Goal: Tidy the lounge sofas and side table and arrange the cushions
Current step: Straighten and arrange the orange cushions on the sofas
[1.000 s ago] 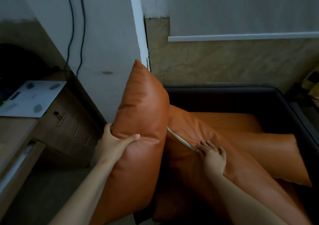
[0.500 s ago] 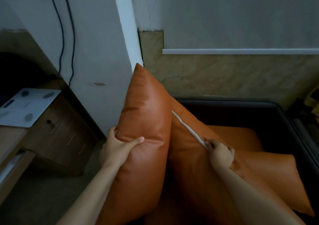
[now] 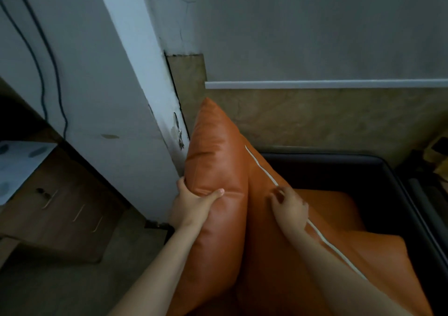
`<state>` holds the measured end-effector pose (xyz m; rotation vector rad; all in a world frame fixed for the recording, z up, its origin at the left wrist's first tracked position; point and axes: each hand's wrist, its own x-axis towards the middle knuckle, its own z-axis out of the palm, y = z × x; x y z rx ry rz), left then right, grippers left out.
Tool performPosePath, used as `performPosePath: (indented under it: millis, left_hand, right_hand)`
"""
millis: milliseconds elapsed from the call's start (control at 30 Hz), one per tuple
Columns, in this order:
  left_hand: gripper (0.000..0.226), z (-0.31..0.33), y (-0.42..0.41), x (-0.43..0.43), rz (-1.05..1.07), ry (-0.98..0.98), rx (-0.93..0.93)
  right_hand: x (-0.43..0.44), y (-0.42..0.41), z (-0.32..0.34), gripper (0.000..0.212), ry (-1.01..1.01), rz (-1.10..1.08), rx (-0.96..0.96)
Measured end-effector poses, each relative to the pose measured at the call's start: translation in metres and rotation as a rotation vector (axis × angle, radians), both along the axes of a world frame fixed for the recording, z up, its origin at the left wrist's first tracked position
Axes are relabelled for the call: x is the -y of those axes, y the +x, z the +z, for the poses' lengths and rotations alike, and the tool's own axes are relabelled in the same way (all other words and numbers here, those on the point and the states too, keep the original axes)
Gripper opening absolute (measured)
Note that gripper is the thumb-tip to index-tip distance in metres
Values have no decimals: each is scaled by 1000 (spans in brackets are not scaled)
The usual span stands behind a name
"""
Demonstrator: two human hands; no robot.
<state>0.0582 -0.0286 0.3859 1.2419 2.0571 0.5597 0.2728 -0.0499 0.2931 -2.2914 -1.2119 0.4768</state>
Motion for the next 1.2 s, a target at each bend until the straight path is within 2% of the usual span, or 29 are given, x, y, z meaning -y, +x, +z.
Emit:
performPosePath:
  millis: [100,233,367,433,833,1067,1200]
  left_hand:
    - [110,-1,3,-16,-5,-15,-11]
    - [110,-2,0,-22,-10,-48,-16]
    - [106,-5,-9,-22,-8,-63,25]
    - [105,-6,-9,-22,-3,-53,35]
    - [103,-19,-20,-8,65,-119,-23]
    - [105,-45,-30,8,161,-147,-22]
    - [104,-54,-39,10,173,-163,-6]
  right_hand:
    - [-8,-28,-6,44,12,143,20]
    - [-16,-34,-11,51,-73,200,30]
    - [-11,-25,-19,77,-274,391,201]
    - [-13,-23,-19,84,-355,432,227]
    - [-43,18,-14,83,-478,476,233]
    - [-27,-4,-13,81,-336,468,269]
    - [-14,-24,-6,67,-192,476,148]
